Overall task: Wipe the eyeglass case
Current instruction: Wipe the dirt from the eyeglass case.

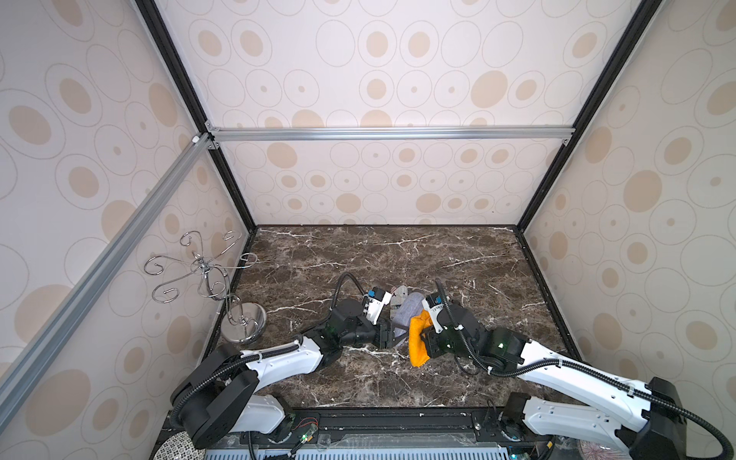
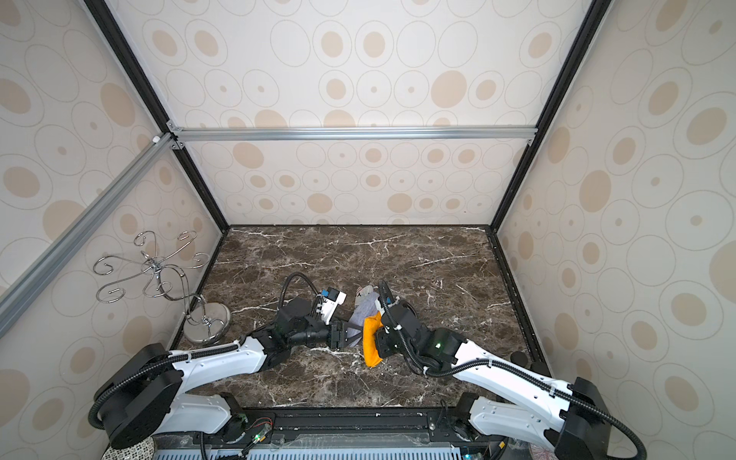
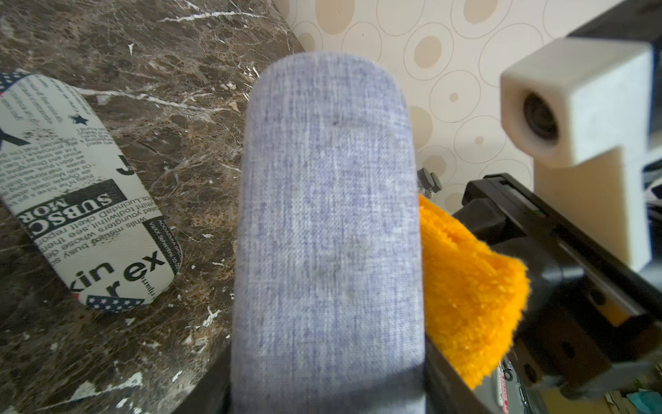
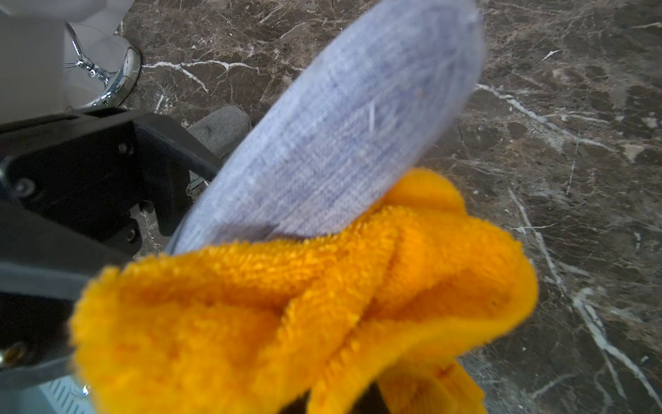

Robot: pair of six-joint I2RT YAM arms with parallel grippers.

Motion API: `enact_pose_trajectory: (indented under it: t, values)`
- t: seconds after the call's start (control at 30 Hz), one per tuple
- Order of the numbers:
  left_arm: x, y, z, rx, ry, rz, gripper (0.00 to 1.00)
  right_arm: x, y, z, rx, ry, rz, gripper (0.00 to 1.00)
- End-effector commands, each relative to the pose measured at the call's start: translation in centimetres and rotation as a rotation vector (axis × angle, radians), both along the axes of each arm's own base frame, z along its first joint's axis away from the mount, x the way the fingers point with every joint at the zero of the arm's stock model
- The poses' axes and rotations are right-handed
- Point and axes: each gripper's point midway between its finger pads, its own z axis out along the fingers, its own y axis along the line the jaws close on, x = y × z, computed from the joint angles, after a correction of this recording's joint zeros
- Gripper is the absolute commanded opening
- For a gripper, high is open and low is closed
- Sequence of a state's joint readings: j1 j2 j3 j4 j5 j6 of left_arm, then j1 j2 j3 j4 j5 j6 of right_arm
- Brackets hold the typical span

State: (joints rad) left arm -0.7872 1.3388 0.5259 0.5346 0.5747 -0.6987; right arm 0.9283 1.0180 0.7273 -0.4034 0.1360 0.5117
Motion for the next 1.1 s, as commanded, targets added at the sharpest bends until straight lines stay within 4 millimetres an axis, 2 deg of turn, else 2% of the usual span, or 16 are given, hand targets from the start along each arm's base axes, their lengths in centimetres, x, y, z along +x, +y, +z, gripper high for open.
enact_pose_trajectory:
  t: [0.0, 0.23, 0.3, 0.4, 0.5, 0.57, 0.67, 0.77, 0.9, 1.07]
  values:
    - [-1.0, -1.3, 1.7, -0.031, -0.078, -0.082, 0.45, 1.2, -0.8, 2.2, 0.028, -0.085, -0.061, 0.0]
    - [-1.5, -1.5, 1.7, -0.041, -0.075, -0.088, 0.45, 4.1, -4.7, 3.2, 0.084, -0.061, -0.178, 0.0]
    - [-1.4, -1.6, 1.9, -0.044, -0.077, -0.088, 0.45, 4.0, -4.4, 3.3, 0.097, -0.059, -0.156, 0.0]
    - [-1.1, -1.6, 2.2, -0.042, -0.08, -0.076, 0.44, 2.9, -2.8, 3.0, 0.127, -0.018, -0.071, 0.0]
    - [-0.8, -1.8, 2.9, -0.061, -0.084, -0.065, 0.44, 1.6, -1.6, 2.2, 0.03, -0.061, -0.026, 0.0]
    - [-0.7, -2.1, 3.3, -0.072, -0.082, -0.07, 0.44, 0.6, -0.6, 1.7, 0.024, -0.041, 0.009, 0.0]
    - [-0.7, -2.1, 4.1, -0.103, -0.074, -0.08, 0.44, 0.5, -0.8, 1.5, 0.07, -0.038, -0.021, 0.0]
    - [-0.9, -1.6, 5.0, -0.161, -0.065, -0.106, 0.44, 1.0, -2.3, 2.3, 0.115, -0.068, -0.084, 0.0]
    - [-1.7, -1.1, 6.1, -0.201, -0.098, -0.15, 0.44, 1.7, -3.5, 4.2, 0.278, -0.029, -0.11, 0.0]
    - [-2.6, -1.2, 7.3, -0.24, -0.139, -0.217, 0.44, 2.4, -3.3, 7.1, 0.392, -0.033, -0.081, 0.0]
